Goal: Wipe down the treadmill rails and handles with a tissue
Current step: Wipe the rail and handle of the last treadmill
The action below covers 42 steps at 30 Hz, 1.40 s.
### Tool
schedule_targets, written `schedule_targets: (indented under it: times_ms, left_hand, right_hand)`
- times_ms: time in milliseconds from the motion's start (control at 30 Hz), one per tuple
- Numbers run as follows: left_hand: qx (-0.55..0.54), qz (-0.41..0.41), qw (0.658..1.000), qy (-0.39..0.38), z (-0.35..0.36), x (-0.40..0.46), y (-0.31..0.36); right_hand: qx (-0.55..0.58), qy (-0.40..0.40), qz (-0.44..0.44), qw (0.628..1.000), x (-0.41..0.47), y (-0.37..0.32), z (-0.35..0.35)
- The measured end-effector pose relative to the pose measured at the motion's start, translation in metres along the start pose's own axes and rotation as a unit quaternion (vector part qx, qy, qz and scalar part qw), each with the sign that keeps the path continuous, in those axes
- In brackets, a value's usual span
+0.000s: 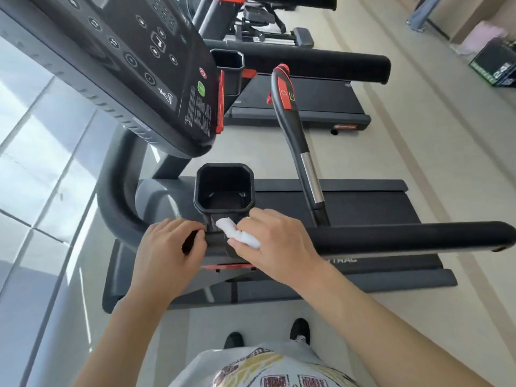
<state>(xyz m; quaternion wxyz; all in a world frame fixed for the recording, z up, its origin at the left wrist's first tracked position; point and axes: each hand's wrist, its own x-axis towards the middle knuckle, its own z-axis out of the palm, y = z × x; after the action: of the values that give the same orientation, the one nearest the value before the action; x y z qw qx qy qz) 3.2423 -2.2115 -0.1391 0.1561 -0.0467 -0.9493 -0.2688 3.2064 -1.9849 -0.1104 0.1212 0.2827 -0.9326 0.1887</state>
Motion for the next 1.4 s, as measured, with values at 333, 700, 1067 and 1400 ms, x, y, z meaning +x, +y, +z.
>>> schedule_targets:
  times_ms: [333, 700, 1067, 1400]
  left_hand:
    - [0.004, 0.022, 1.000, 0.021, -0.003, -0.013, -0.015]
    - [-0.011, -0.019, 1.000, 0.014, -0.016, -0.027, -0.016]
    - [-0.069, 0.066, 0.995, -0.008, 0.039, -0.014, 0.071]
    - [-0.071, 0.108, 0.985, -0.117, 0.113, 0.026, 0.185]
  right_hand:
    - [-0.115, 0.095, 0.114, 0.982, -0.037, 0.055, -0.024]
    - [-0.033, 0.055, -0.070, 0.995, 0.027, -0.049, 0.033]
    - [-0.040, 0.118, 0.016, 0.992, -0.027, 0.041, -0.001]
    - [-0.080, 0.170, 0.128, 0.974, -0.102, 0.160, -0.057]
